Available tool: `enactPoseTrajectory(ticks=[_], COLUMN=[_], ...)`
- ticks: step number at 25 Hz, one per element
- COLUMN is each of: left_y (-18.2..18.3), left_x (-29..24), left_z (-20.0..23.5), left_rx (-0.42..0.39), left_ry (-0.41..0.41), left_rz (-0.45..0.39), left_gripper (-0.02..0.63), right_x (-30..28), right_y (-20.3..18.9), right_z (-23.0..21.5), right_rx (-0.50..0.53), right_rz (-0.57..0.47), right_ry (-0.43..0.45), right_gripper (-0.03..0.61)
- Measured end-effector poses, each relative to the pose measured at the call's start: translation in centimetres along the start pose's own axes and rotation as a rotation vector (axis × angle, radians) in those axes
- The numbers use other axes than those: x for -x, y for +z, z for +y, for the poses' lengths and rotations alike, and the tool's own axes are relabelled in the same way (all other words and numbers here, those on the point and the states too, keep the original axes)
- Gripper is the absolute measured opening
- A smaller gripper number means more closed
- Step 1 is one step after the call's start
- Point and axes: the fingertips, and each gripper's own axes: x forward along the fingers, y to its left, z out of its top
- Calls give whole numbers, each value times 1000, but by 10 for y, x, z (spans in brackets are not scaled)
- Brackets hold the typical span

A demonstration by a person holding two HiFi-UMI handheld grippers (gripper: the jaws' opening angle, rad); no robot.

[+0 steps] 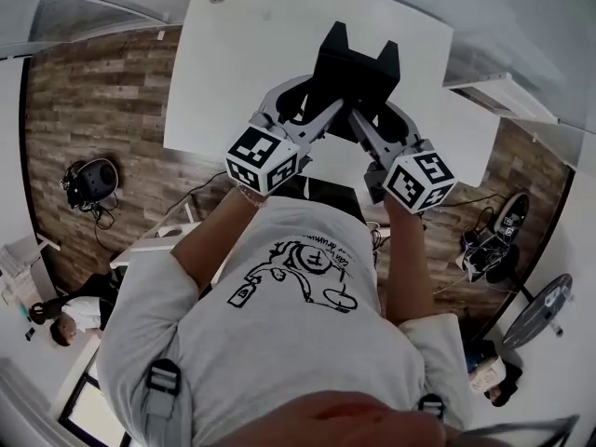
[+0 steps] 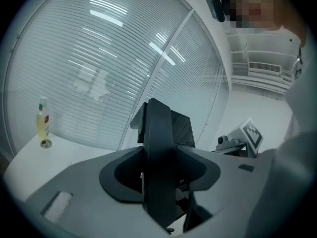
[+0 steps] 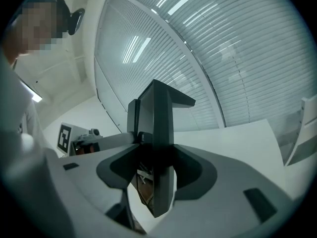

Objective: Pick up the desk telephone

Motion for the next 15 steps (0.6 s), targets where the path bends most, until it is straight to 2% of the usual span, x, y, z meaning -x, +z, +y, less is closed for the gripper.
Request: enactPoseTrajectory(ticks=[9, 15], left_y=[28, 39], left_x=[24, 28], left_z=[-26, -28], left_rx=[-24, -27], left_ry=[-10, -12], left_rz=[-32, -47], left_gripper=[192, 192], right_x=[23, 24], right_y=[20, 30], right_z=[32, 39], right_rx=[21, 27], right_rz=[-31, -45], right_ry=[11, 14], right_gripper=[198, 198])
